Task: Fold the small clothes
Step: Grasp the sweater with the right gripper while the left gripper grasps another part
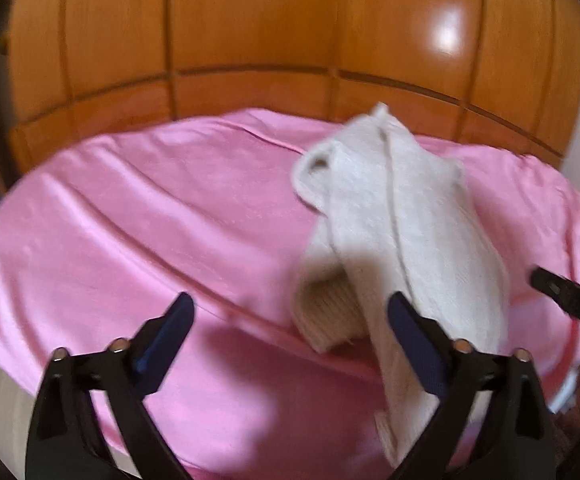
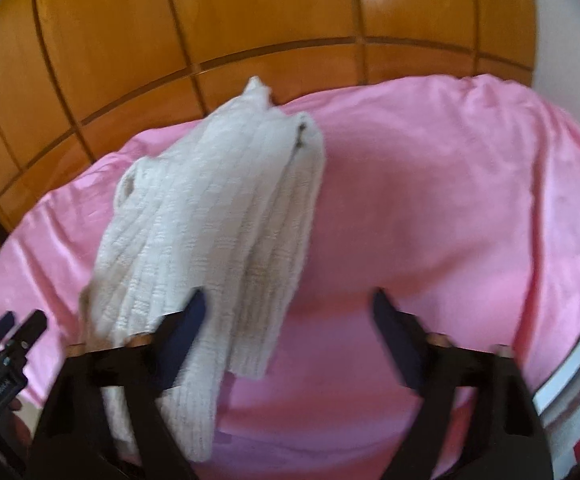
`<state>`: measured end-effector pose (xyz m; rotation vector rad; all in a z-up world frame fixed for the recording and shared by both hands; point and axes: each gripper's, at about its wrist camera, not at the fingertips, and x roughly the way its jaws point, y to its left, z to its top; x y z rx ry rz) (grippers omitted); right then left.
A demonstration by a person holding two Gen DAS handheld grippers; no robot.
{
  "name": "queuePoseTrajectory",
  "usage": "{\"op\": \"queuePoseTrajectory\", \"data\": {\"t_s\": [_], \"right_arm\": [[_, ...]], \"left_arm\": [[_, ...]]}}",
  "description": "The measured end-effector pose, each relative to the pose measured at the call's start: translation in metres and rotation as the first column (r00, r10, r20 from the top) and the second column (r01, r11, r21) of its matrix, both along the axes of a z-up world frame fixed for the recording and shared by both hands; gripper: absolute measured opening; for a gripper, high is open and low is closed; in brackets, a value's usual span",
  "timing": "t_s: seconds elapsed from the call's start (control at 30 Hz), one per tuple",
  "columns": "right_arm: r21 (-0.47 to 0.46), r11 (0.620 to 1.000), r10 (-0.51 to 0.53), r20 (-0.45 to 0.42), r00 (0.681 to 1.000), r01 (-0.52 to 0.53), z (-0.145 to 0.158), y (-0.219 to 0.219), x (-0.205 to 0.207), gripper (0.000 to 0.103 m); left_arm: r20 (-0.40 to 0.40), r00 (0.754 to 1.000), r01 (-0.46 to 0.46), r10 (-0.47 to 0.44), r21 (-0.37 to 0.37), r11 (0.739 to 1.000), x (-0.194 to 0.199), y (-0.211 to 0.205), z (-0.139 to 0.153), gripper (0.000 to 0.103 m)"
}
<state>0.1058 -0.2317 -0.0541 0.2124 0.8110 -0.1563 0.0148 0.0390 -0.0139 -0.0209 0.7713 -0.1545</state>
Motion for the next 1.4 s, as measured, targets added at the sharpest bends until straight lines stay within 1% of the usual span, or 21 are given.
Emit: {"op": "queuePoseTrajectory", "data": {"t_s": [0.03, 0.17, 0.23, 0.3, 0.33, 0.37, 0.47, 0.57, 0.63, 0.73, 0.77, 0.83, 0.9, 1.0, 1.07, 1.13, 1.2, 1.23, 1.3, 1.33, 1.4], "right_arm": [[0.025, 0.999, 0.031, -0.014, 0.999, -0.031, -0.002, 0.0, 0.004, 0.06], [0.123, 0.986, 0.122, -0.077, 0.989, -0.112, -0.017, 0.008, 0.024, 0.041], [0.118, 0.979, 0.18, -0.095, 0.979, -0.168, -0.025, 0.021, 0.036, 0.038], [0.156, 0.96, 0.253, -0.122, 0.96, -0.233, -0.035, 0.034, 0.046, 0.029], [0.142, 0.956, 0.277, -0.135, 0.951, -0.258, -0.038, 0.041, 0.049, 0.021], [0.115, 0.955, 0.289, -0.143, 0.947, -0.274, -0.038, 0.046, 0.05, 0.013], [0.07, 0.94, 0.34, -0.12, 0.933, -0.334, -0.026, 0.046, 0.045, 0.01], [-0.024, 0.946, 0.32, -0.093, 0.943, -0.324, -0.007, 0.029, 0.038, 0.009], [-0.088, 0.959, 0.267, -0.047, 0.963, -0.27, 0.017, 0.004, 0.034, 0.009], [-0.261, 0.956, 0.144, 0.019, 0.989, -0.134, 0.046, -0.038, 0.037, 0.009], [-0.288, 0.953, 0.11, 0.029, 0.994, -0.097, 0.05, -0.05, 0.04, 0.009], [-0.376, 0.927, 0.016, 0.049, 0.999, 0.004, 0.056, -0.085, 0.057, 0.009], [-0.414, 0.907, -0.057, 0.043, 0.997, 0.07, 0.053, -0.119, 0.075, 0.009], [-0.478, 0.862, -0.183, 0.019, 0.983, 0.17, 0.042, -0.171, 0.116, 0.009], [-0.513, 0.828, -0.262, 0.007, 0.965, 0.228, 0.034, -0.198, 0.14, 0.009], [-0.521, 0.805, -0.333, -0.003, 0.943, 0.282, 0.026, -0.222, 0.158, 0.009], [-0.533, 0.778, -0.4, -0.012, 0.916, 0.333, 0.022, -0.247, 0.174, 0.009], [-0.541, 0.763, -0.428, -0.016, 0.903, 0.353, 0.018, -0.254, 0.181, 0.009], [-0.531, 0.756, -0.469, -0.029, 0.883, 0.384, 0.013, -0.271, 0.19, 0.009], [-0.524, 0.758, -0.477, -0.036, 0.878, 0.39, 0.01, -0.278, 0.195, 0.009], [-0.515, 0.762, -0.485, -0.052, 0.873, 0.393, 0.005, -0.284, 0.205, 0.009]], "left_arm": [[-0.01, 1.0, 0.029, -0.029, -0.01, 1.0, -0.001, 0.0, -0.002, 0.078], [-0.066, 0.98, 0.18, -0.186, -0.083, 0.98, -0.004, -0.006, -0.011, 0.064], [-0.083, 0.965, 0.24, -0.247, -0.091, 0.967, -0.003, -0.017, -0.014, 0.061], [-0.116, 0.949, 0.284, -0.293, -0.084, 0.955, 0.002, -0.029, -0.021, 0.06], [-0.148, 0.937, 0.305, -0.315, -0.084, 0.949, 0.006, -0.036, -0.027, 0.049], [-0.177, 0.925, 0.326, -0.337, -0.088, 0.941, 0.01, -0.042, -0.032, 0.03], [-0.232, 0.9, 0.353, -0.368, -0.102, 0.93, 0.017, -0.052, -0.044, 0.01], [-0.212, 0.908, 0.34, -0.361, -0.129, 0.931, 0.02, -0.048, -0.04, 0.008], [-0.181, 0.91, 0.345, -0.373, -0.166, 0.924, 0.022, -0.041, -0.026, 0.008], [-0.104, 0.929, 0.314, -0.356, -0.289, 0.904, 0.035, -0.012, 0.008, 0.008], [-0.087, 0.935, 0.304, -0.345, -0.311, 0.9, 0.039, -0.004, 0.016, 0.008], [-0.026, 0.955, 0.268, -0.296, -0.349, 0.898, 0.055, 0.017, 0.04, 0.008], [0.02, 0.972, 0.224, -0.232, -0.363, 0.905, 0.073, 0.034, 0.058, 0.007], [0.067, 0.996, 0.075, -0.056, -0.33, 0.941, 0.119, 0.071, 0.084, 0.006], [0.061, 0.997, -0.032, 0.054, -0.312, 0.949, 0.147, 0.094, 0.09, 0.004], [0.056, 0.978, -0.177, 0.199, -0.276, 0.945, 0.185, 0.122, 0.097, 0.003], [0.044, 0.959, -0.26, 0.279, -0.245, 0.934, 0.213, 0.14, 0.097, 0.003], [0.034, 0.937, -0.332, 0.346, -0.216, 0.918, 0.232, 0.153, 0.097, 0.003], [0.02, 0.911, -0.403, 0.411, -0.157, 0.902, 0.258, 0.166, 0.095, 0.003], [0.008, 0.884, -0.464, 0.468, -0.112, 0.879, 0.274, 0.175, 0.09, 0.0], [-0.015, 0.874, -0.485, 0.486, -0.071, 0.871, 0.289, 0.181, 0.081, 0.0]]}}
